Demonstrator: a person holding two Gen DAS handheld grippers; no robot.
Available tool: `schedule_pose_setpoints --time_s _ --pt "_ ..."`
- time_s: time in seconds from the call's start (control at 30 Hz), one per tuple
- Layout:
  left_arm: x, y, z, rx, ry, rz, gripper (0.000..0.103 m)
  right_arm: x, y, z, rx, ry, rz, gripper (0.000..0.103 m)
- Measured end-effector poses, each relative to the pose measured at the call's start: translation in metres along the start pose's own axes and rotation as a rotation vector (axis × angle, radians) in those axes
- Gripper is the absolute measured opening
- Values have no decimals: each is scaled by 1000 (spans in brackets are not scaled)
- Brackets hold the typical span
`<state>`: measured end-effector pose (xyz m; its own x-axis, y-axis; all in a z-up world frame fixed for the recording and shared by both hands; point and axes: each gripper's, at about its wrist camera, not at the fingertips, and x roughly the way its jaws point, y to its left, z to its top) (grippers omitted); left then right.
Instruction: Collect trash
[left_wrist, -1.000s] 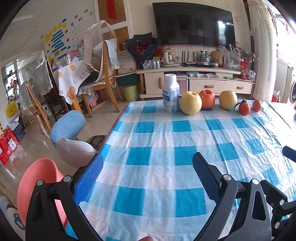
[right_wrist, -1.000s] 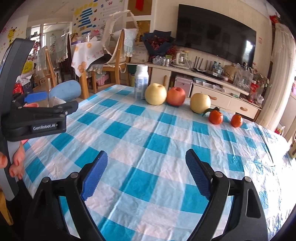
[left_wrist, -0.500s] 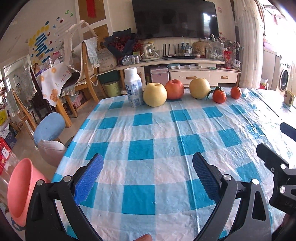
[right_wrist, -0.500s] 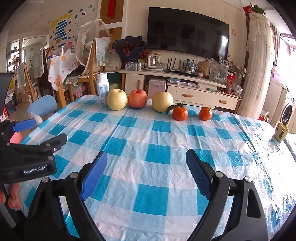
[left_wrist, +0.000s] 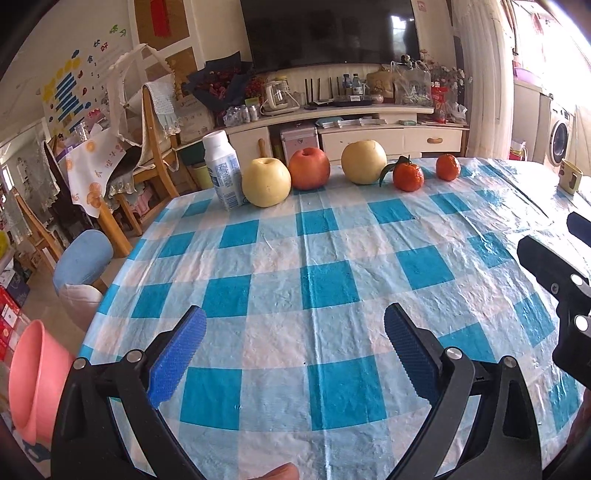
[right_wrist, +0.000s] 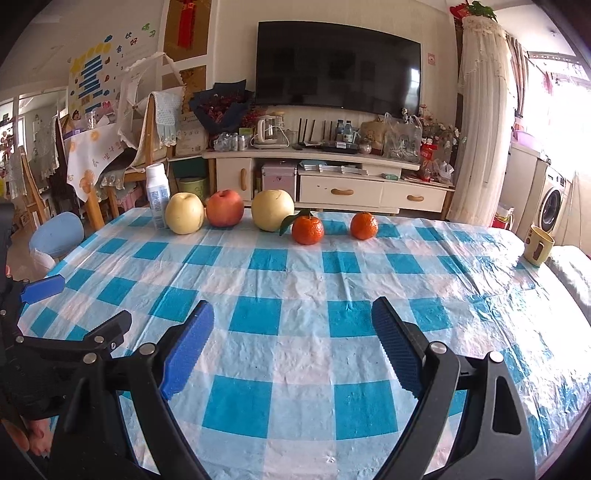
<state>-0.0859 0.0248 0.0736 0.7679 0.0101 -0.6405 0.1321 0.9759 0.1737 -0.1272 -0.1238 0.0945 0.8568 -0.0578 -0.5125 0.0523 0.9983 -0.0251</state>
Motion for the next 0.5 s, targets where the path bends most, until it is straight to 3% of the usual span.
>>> schedule_pose_setpoints --time_s 0.5 --pt "11 -20 5 -3 2 -5 96 6 -15 3 34 2 -20 88"
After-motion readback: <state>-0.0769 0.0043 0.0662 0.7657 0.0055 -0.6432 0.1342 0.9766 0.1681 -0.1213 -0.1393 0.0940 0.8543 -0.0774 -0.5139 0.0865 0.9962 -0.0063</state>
